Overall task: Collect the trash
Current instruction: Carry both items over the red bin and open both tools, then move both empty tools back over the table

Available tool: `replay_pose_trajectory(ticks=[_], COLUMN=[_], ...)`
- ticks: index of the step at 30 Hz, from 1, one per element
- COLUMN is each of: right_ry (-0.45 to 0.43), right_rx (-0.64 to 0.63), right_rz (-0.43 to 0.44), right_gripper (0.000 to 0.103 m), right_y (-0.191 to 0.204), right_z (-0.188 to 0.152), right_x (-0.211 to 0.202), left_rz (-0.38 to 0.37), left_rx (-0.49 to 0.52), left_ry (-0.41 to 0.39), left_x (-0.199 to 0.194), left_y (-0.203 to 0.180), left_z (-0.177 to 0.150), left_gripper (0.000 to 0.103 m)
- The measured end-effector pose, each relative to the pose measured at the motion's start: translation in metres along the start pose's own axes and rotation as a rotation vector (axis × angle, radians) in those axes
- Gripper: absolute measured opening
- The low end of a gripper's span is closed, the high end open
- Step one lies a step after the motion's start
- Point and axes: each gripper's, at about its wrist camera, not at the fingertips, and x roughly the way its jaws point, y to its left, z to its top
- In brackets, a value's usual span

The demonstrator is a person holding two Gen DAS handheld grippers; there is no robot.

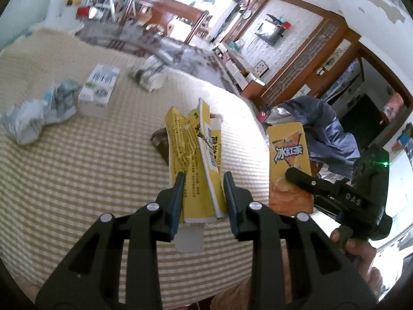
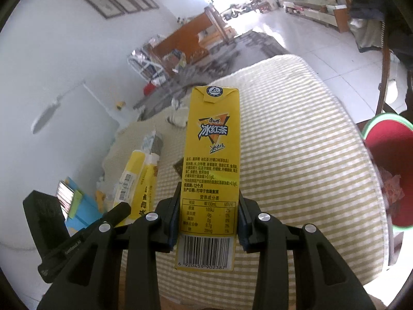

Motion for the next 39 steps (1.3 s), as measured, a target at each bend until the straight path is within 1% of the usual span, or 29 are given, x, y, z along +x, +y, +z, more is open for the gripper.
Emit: replay_pose_trajectory(ticks=[3,8,10,13,15,19,24,27,30,35,36,38,39], right_ry=[-0.043,-0.144,-0.177,-0.231,-0.262,-0.291,-0.295,-0.289,-0.282,-0.276,-0.279,-0.296,-0.307], right_rx=[0.034,0.123,0.154,0.201,0.237,0.313,0.385,0.412,0.431,0.449,0.452,0.456,0.455], right_rz=[0.016,0.035,0.027,-0.018,-0.067,-0.133,-0.162,-0.170,-0.180,-0.195,-0.198,-0.209,-0.218], right_gripper=[0.034,0.034,0.034,0.034,0.034,0.034,0.035,0.034,0.034,0.034,0.035,0.038,0.051], right_y=[-0.014,-0.053,-0.069,-0.101,-0.124,-0.163,-0.197,-0.214,-0.222,-0.231,-0.231,-0.232,-0.232], right_z=[0.003,0.010,0.011,0.012,0.010,-0.001,-0.014,-0.018,-0.021,-0.025,-0.026,-0.027,-0.027], right_x=[-0.018,-0.058,-0.073,-0.096,-0.109,-0.125,-0.131,-0.132,-0.129,-0.126,-0.126,-0.128,-0.129], left_rz=[-0.011,-0.024,-0.033,-0.044,-0.068,-0.149,-0.239,-0.283,-0.291,-0.295,-0.292,-0.278,-0.272], left_rx=[0.035,0.104,0.131,0.168,0.176,0.179,0.216,0.255,0.314,0.382,0.393,0.416,0.420], left_ry=[-0.008,-0.003,0.006,0.035,0.082,0.220,0.337,0.382,0.409,0.458,0.468,0.484,0.482], left_x=[-0.001,0.006,0.012,0.027,0.044,0.084,0.129,0.150,0.166,0.187,0.191,0.198,0.200], left_y=[-0.023,-0.060,-0.073,-0.093,-0.104,-0.128,-0.172,-0.203,-0.229,-0.259,-0.263,-0.268,-0.271], left_z=[0.003,0.004,0.004,0.002,-0.002,-0.009,-0.009,-0.010,-0.015,-0.027,-0.029,-0.033,-0.034], left_gripper=[0.029,0.029,0.029,0.029,0.029,0.029,0.029,0.029,0.029,0.029,0.030,0.037,0.050])
